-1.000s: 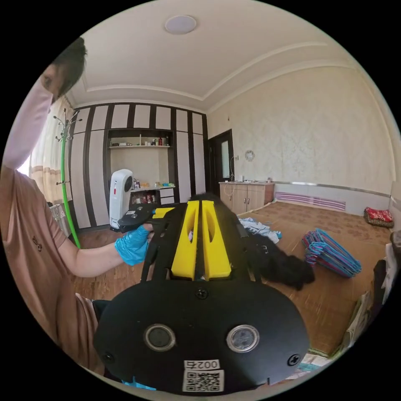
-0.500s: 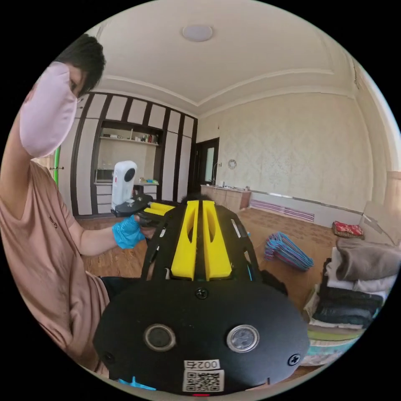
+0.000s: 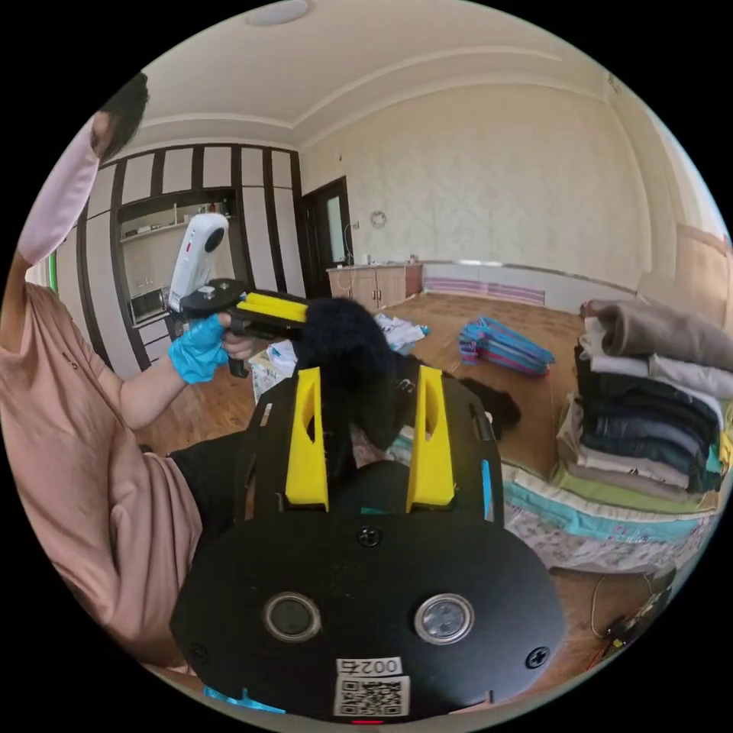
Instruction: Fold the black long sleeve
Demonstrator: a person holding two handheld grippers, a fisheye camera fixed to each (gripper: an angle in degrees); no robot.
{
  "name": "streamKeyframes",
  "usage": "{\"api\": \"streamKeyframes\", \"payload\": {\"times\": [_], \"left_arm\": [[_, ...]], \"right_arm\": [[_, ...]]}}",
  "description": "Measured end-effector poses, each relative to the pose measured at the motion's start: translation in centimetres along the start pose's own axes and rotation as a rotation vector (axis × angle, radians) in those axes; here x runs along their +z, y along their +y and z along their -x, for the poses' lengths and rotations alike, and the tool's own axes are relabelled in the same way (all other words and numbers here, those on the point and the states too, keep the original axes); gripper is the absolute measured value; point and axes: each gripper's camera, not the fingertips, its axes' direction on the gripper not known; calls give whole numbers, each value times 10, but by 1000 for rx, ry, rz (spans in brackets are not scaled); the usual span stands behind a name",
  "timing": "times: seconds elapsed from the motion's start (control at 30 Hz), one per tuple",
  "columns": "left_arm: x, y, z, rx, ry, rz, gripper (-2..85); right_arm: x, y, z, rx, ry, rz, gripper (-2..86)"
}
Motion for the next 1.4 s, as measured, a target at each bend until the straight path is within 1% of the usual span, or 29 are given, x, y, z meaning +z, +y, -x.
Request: {"api": "streamKeyframes", "payload": {"times": [0.1, 0.17, 0.23, 0.33, 0.47, 0.63, 0.73, 0.87, 0.97, 1.07, 1.13, 1.27, 1.4], "left_arm": [[12, -4, 3, -40, 16, 37, 12], [17, -6, 2, -46, 18, 52, 13], [22, -9, -1, -49, 26, 56, 15], [27, -11, -4, -56, 29, 64, 19], [30, -12, -5, -64, 41, 76, 30], [28, -12, -2, -69, 45, 78, 42], [24, -11, 0, -74, 40, 91, 56], [17, -1, 5, -103, 5, 85, 75], [18, 15, 12, -146, -31, 110, 95], [29, 32, 18, -189, -71, 174, 119], [44, 42, 21, -223, -50, 230, 142], [61, 54, 21, -257, -46, 269, 168], [79, 60, 20, -281, -89, 302, 194]], "right_arm": [[24, 7, 2, 17, -47, 132, 191], [43, 11, 5, 34, -100, 181, 197], [63, 13, 10, 41, -109, 238, 200], [89, 13, 14, 83, -86, 260, 165], [105, 7, 18, 118, -53, 263, 76], [91, 1, 18, 108, 17, 221, 33], [78, 3, 9, 169, 7, 176, 19], [60, 6, -4, 260, 41, 121, 15], [49, 6, -7, 284, 65, 93, 10], [40, 5, -4, 283, 45, 78, 7], [35, 4, 2, 278, 22, 66, 6], [19, -3, 22, 232, 28, 15, 4], [3, -14, 44, 188, -5, -40, 3]]}}
